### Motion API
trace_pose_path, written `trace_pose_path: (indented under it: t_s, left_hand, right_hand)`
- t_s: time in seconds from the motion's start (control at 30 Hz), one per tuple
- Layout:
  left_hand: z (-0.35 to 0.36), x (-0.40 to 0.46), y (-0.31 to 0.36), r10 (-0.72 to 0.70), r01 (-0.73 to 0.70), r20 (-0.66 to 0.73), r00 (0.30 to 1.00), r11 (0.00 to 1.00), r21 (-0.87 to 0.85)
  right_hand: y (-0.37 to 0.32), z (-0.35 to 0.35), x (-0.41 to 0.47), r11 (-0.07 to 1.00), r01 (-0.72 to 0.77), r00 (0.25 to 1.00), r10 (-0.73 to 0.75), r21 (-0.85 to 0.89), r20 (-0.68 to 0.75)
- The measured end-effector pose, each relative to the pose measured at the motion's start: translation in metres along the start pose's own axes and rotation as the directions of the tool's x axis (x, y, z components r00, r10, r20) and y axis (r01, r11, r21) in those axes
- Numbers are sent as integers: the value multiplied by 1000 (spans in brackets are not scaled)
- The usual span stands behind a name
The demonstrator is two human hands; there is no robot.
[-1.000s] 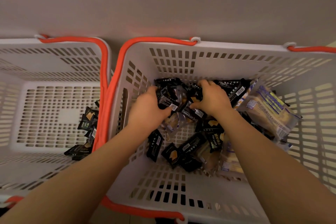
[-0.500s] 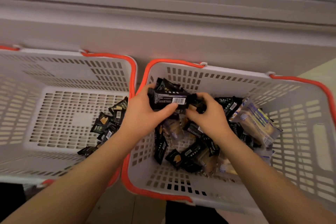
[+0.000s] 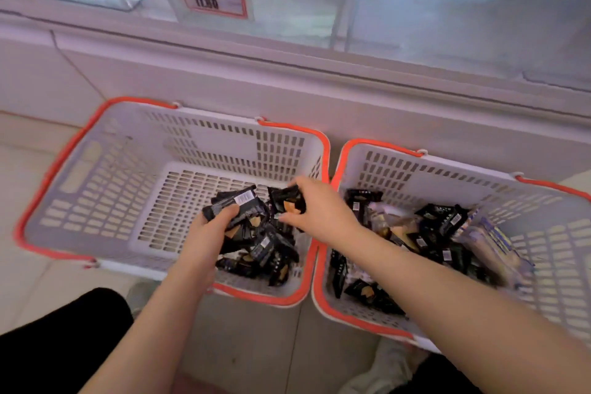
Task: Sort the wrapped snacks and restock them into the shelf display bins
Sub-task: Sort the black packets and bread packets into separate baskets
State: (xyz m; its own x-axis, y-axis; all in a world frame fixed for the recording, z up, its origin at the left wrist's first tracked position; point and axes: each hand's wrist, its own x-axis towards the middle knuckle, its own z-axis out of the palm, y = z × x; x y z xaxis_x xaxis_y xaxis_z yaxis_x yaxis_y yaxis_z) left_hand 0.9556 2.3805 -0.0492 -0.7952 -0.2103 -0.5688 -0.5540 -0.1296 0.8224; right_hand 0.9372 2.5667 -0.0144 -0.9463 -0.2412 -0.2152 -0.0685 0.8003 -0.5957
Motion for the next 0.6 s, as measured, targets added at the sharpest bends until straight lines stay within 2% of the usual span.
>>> trace_pose_path:
  t_s: [0.07,0.13,0.23,0.3,0.37,0.43,0.47,0.53,0.6]
  left_hand:
    - [-14,4,-9,65,-61,-61,996,997,55]
    - [-24,9,-18,144,-119,-82,986,959,256]
    - [-32,13,-29,238,-137,-109,965,812,567]
    - [-28,11,-37,288,-213,6,958,695,686]
    - [-22,10,-47,213,-258,167,963,533,806]
    - [-17,12,-52,43,-319,322,946,317,893]
    - [-15,14,-51,-43,-359,381,924,253,898]
    - [-11,13,-47,-144,-423,463,875,240,874]
    - [-1,5,-42,-95,-471,521,848,314,824]
  right_hand:
    - [-8,31,2,987,-4,996,18,-159,86]
    - [-10,55,1,962,-28,981,79,-272,178]
    - [-9,72,-7,915,-11,963,118,-404,241]
    - [-7,69,-12,906,44,965,70,-421,252]
    - [-3,62,-19,905,118,979,-37,-410,199]
    - [4,52,-29,901,169,985,-144,-399,93]
    - [9,47,-34,906,175,984,-171,-387,45]
    - [21,38,-43,918,155,984,-175,-365,-22]
    - [35,31,-51,928,111,989,-140,-355,-55]
